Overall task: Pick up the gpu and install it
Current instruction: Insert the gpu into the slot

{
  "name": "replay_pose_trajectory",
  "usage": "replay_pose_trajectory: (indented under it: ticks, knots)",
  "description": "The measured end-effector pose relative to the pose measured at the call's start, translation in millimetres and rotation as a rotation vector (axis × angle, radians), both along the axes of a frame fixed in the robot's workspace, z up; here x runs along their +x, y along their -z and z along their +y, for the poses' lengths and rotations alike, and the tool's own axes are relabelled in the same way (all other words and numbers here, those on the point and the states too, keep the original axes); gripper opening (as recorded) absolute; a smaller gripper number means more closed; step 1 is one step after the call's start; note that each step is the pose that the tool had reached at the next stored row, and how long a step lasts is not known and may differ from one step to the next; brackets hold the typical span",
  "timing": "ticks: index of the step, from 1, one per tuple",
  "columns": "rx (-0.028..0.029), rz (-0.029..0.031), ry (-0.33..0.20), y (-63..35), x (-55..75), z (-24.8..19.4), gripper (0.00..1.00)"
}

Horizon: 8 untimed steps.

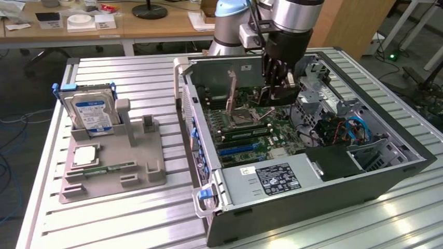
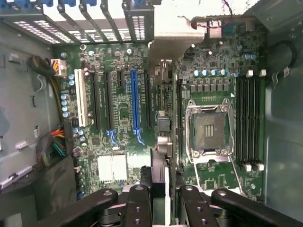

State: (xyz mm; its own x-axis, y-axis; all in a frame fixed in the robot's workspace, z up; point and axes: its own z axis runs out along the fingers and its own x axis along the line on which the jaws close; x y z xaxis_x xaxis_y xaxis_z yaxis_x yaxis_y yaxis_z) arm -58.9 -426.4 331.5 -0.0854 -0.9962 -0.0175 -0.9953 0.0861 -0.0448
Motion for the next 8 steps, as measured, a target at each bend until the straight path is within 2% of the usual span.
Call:
replay_pose_trajectory:
  ticks: [5, 8]
  knots:
    - [-0.0006, 0.0002, 0.018, 2.3, -2.0, 0.0, 0.28]
    - [-0.0003, 0.0002, 0.018, 4.4, -13.9, 0.1, 0.28]
